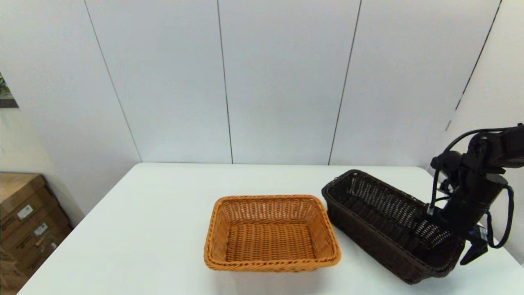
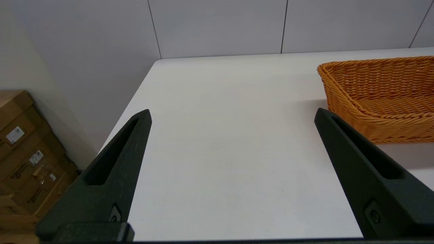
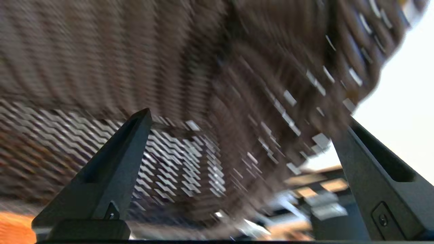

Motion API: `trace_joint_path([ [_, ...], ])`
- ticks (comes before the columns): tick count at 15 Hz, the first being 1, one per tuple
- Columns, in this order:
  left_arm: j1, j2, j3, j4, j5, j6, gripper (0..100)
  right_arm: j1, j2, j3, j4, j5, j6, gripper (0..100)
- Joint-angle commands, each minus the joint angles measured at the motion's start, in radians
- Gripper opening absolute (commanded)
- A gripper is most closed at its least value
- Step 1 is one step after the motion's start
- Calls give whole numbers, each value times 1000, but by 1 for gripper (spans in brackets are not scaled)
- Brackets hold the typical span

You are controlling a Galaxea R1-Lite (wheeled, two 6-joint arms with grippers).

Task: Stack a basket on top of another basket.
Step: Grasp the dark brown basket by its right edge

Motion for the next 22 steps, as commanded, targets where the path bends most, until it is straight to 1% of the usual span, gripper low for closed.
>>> trace_joint_path([
  [1,2,0,2,0,0,0,100,23,10,30,-27,1,43,100],
  [6,0,0,2,0,0,0,100,16,16,64,-27,1,41,100],
  [11,0,0,2,0,0,0,100,6,37,61,-32,1,43,100],
  [14,0,0,2,0,0,0,100,-7,42,61,-61,1,43,100],
  [15,0,0,2,0,0,0,100,-8,44,61,-70,1,43,0],
  [22,0,0,2,0,0,0,100,-17,57,53,-70,0,41,0],
])
